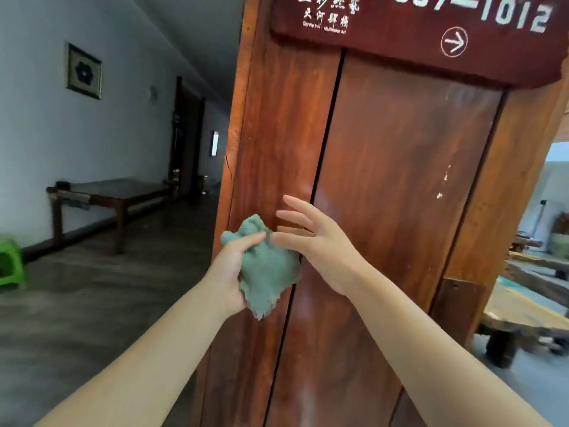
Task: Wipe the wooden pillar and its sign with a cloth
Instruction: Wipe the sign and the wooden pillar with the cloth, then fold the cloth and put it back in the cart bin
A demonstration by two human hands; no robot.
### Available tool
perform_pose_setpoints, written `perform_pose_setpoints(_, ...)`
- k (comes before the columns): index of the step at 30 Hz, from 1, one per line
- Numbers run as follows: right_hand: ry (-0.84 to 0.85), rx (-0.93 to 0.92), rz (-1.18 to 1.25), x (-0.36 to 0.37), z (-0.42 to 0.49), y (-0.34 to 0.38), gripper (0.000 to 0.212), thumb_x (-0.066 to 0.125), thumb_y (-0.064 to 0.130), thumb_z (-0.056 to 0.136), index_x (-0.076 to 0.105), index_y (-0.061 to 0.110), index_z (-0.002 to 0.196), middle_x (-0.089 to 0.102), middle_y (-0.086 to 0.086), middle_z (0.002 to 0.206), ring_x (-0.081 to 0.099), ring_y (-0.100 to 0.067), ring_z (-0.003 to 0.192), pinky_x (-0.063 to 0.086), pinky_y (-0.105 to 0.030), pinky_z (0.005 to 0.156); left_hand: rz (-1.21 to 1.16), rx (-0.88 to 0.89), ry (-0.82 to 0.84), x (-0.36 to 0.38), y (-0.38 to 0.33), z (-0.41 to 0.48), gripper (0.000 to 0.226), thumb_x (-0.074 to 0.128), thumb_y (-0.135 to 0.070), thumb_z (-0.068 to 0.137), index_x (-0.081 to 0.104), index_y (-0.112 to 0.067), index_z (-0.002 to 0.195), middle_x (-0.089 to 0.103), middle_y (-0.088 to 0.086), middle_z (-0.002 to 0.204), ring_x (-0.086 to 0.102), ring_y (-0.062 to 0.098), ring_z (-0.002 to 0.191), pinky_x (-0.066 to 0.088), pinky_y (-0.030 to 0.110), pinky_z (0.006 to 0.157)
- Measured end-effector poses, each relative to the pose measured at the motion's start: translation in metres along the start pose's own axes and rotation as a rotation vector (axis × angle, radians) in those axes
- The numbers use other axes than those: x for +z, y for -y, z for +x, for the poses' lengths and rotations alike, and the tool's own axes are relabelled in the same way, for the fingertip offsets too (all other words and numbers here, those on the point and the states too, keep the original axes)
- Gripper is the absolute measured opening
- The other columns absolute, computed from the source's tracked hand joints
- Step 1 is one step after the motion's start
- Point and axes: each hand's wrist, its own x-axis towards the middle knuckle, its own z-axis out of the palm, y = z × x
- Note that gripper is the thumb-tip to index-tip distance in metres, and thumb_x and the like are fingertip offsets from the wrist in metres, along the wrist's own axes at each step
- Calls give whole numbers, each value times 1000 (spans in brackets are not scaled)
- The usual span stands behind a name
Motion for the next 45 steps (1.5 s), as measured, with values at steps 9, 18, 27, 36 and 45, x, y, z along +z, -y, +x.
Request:
perform_pose_setpoints(9, 119, 504, 366, 26, -78, -108, 30, 68, 20, 97, 72, 4, 122, 76, -14, 120, 73, -31, 110, 59, -50, 96, 293, -208, 76, -41, 71, -19, 40, 72, -17, 81, 68, -7, 120, 75, 20, 115, 73, 36, 103, 61, 48, 82)
perform_pose_setpoints(18, 485, 697, 548, 56, -145, -195, 32, 65, 11, 97, 69, -2, 126, 70, -21, 129, 66, -38, 122, 47, -55, 108, 531, -407, 15, -111, 144, -77, 53, 82, -7, 76, 65, -7, 126, 73, 15, 123, 70, 30, 113, 57, 44, 93)
perform_pose_setpoints(27, 705, 916, 1053, 111, -214, -262, 55, 55, -2, 94, 47, 1, 148, 53, -28, 148, 50, -45, 137, 35, -60, 116, 198, -451, -212, -155, 227, -153, 30, 72, 1, 79, 80, -12, 105, 75, 14, 119, 70, 28, 113, 59, 37, 87)
perform_pose_setpoints(36, 827, 1064, 926, 212, -260, -247, 48, 45, -15, 95, 46, -5, 142, 53, -34, 145, 53, -52, 131, 49, -60, 98, -116, -218, -834, -203, 260, -287, 54, 75, -4, 67, 66, 0, 121, 77, 16, 108, 75, 27, 94, 60, 36, 79)
perform_pose_setpoints(45, 1110, 1099, 716, 354, -310, -168, 42, 50, -17, 94, 60, 7, 126, 71, -28, 117, 74, -40, 92, 65, -44, 63, -79, 118, -1359, -245, 248, -432, 44, 69, 11, 82, 58, 6, 125, 69, 26, 122, 68, 39, 110, 55, 48, 94)
